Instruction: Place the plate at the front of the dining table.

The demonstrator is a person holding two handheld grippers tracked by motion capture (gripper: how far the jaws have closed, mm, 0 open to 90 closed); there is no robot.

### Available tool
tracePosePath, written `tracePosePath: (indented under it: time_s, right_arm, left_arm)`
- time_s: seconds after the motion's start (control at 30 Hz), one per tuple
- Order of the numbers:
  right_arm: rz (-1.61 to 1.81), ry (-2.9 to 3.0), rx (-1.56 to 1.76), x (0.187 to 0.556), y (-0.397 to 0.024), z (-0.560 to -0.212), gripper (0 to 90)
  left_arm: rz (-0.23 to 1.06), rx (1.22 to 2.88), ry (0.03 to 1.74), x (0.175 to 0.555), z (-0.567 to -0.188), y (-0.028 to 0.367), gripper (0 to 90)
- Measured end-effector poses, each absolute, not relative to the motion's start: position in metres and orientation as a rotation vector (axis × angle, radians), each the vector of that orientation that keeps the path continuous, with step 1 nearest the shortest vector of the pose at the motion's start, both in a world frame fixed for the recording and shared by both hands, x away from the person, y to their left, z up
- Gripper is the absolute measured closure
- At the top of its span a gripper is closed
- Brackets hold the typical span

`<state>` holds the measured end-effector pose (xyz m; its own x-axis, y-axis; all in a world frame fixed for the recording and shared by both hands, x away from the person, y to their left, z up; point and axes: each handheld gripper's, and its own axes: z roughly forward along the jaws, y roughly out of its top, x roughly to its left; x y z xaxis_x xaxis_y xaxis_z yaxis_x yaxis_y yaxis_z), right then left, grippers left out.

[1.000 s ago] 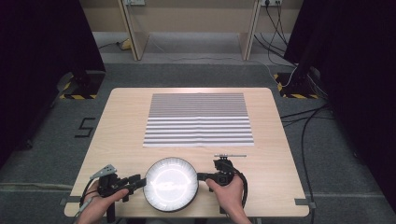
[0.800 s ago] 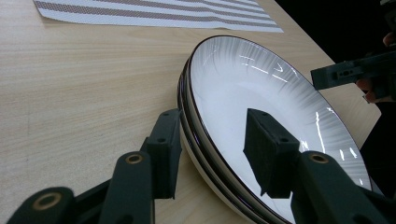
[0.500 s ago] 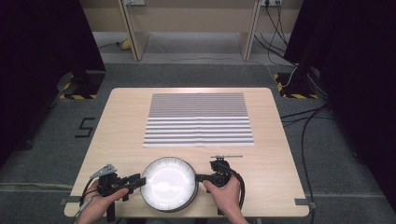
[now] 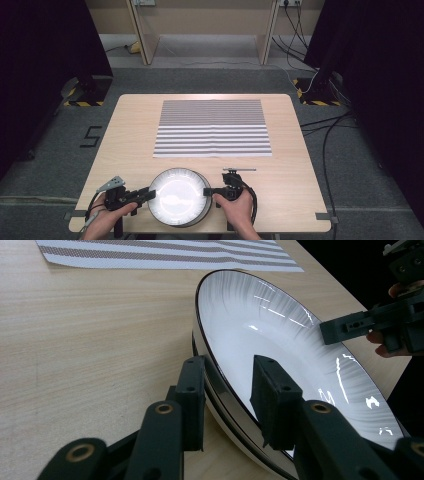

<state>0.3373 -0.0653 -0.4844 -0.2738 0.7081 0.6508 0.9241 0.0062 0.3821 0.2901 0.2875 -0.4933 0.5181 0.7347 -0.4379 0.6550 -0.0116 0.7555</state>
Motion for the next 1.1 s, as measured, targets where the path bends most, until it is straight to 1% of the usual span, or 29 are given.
tracePosePath:
  time_s: [0.03,0.07,0.1,0.17,0.27,0.43,0.57,0.6,0.63,0.67,0.7,0.73,0.8,0.83,0.87,0.9,0.93,0.97,1.0,1.1]
  right_arm:
    - [-1.117,-1.988,-1.693,0.339,-0.065,-0.483,77.0]
    - [-1.117,-1.988,-1.693,0.339,-0.065,-0.483,77.0]
    - [-1.108,-1.977,-1.686,0.341,-0.065,-0.483,73.2]
    - [-1.109,-1.967,-1.682,0.341,-0.065,-0.483,72.6]
    - [-1.121,-1.892,-1.685,0.343,-0.069,-0.484,68.8]
    - [-1.154,-1.807,-1.705,0.342,-0.072,-0.488,69.6]
    - [-1.153,-1.785,-1.705,0.343,-0.073,-0.489,70.3]
    - [-1.145,-1.795,-1.707,0.344,-0.073,-0.489,74.2]
    - [-1.145,-1.795,-1.707,0.344,-0.073,-0.489,74.2]
    - [-1.131,-1.815,-1.713,0.345,-0.074,-0.49,79.9]
    - [-1.131,-1.815,-1.713,0.345,-0.074,-0.49,79.9]
    - [-1.135,-1.776,-1.715,0.346,-0.076,-0.492,80.5]
    - [-1.14,-1.765,-1.714,0.347,-0.077,-0.493,80.5]
    - [-1.145,-1.756,-1.711,0.347,-0.077,-0.494,80.5]
    - [-1.155,-1.741,-1.708,0.347,-0.078,-0.495,80.5]
    - [-1.164,-1.718,-1.708,0.348,-0.079,-0.496,80.3]
    - [-1.164,-1.718,-1.708,0.348,-0.079,-0.496,80.3]
    - [-1.166,-1.708,-1.703,0.349,-0.08,-0.497,80.3]
    - [-1.173,-1.702,-1.702,0.349,-0.08,-0.498,80.1]
    - [-1.184,-1.674,-1.697,0.349,-0.082,-0.499,79.5]
  left_arm:
    - [0.103,1.711,1.182,0.289,-0.493,0.287,67.5]
    - [0.106,1.707,1.184,0.289,-0.494,0.287,67.5]
    - [0.106,1.706,1.184,0.289,-0.494,0.287,68.0]
    - [0.101,1.702,1.179,0.29,-0.495,0.287,68.8]
    - [0.084,1.705,1.167,0.292,-0.502,0.283,69.3]
    - [0.144,1.742,1.163,0.288,-0.502,0.276,69.1]
    - [0.147,1.741,1.167,0.288,-0.502,0.276,68.9]
    - [0.132,1.735,1.168,0.288,-0.502,0.277,69.0]
    - [0.132,1.735,1.168,0.288,-0.502,0.277,69.0]
    - [0.121,1.729,1.169,0.289,-0.503,0.278,69.0]
    - [0.121,1.729,1.169,0.289,-0.503,0.278,68.9]
    - [0.121,1.726,1.163,0.289,-0.503,0.278,67.7]
    - [0.119,1.71,1.16,0.289,-0.502,0.279,60.8]
    - [0.119,1.697,1.166,0.289,-0.501,0.28,60.8]
    - [0.125,1.686,1.172,0.289,-0.5,0.282,56.7]
    - [0.144,1.662,1.179,0.29,-0.497,0.287,50.3]
    - [0.144,1.662,1.179,0.29,-0.497,0.287,47.8]
    - [0.151,1.652,1.181,0.29,-0.495,0.289,47.8]
    - [0.153,1.64,1.186,0.289,-0.493,0.29,41.8]
    - [0.159,1.615,1.188,0.289,-0.49,0.294,37.3]
